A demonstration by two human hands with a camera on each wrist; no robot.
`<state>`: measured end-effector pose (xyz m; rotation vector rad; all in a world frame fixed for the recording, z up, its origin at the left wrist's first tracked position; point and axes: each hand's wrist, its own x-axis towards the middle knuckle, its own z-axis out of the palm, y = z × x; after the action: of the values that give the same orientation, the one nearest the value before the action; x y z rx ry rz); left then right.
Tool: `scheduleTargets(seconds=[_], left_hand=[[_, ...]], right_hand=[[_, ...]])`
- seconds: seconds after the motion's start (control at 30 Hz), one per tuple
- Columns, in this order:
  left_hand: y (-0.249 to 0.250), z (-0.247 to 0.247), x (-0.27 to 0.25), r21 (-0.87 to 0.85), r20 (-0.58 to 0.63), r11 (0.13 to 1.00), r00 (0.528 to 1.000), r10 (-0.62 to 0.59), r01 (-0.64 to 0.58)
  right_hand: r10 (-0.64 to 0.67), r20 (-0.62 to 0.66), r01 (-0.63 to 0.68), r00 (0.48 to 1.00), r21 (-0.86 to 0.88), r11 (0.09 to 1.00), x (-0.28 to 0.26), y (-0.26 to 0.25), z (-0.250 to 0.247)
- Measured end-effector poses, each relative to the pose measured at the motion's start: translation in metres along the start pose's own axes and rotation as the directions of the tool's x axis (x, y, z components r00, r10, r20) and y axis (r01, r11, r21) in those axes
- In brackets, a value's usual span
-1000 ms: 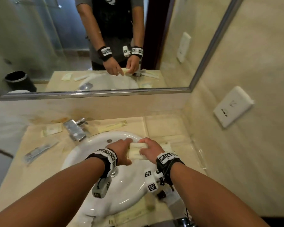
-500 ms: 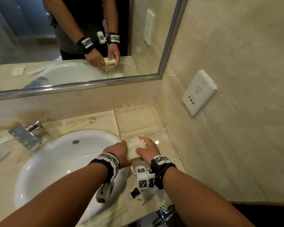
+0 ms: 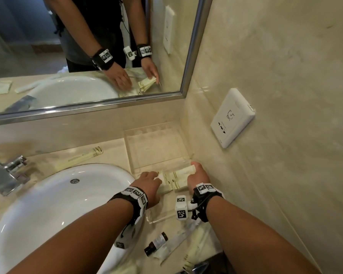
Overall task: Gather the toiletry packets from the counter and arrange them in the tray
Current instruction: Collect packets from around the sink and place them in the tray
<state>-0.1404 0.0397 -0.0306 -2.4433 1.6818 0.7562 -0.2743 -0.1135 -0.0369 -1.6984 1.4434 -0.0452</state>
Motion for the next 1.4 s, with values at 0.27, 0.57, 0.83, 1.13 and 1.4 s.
scheduleTargets(seconds=[0.27,0.57,0.83,1.13,1.4], left_hand=[[0.008,0.015,0.019,0.107,0.017,0.983,0.988,0.151,-0.152],[0.021,0.033,0.033,0.232,0.100,0.951,0.977,0.187,-0.206],[0.018,0.032,0.029,0.318,0.106,0.926,0.978,0.178,-0.203],[0.016,0.029,0.025,0.271,0.105,0.940,0.978,0.182,-0.205],[0.016,0.042,0.018,0.261,0.084,0.945,0.980,0.181,-0.197]], right_hand=[[-0.009,0.046,0.013,0.999,-0.107,0.994,0.024,-0.001,0.018],[-0.092,-0.020,0.072,0.996,-0.468,0.881,0.031,0.005,0.029],[-0.284,-0.062,0.222,0.957,-0.476,0.851,0.012,0.027,0.041],[-0.294,0.029,0.270,0.955,-0.490,0.829,0.003,0.043,0.035],[-0.301,0.095,0.304,0.949,-0.538,0.787,0.007,0.031,0.033]])
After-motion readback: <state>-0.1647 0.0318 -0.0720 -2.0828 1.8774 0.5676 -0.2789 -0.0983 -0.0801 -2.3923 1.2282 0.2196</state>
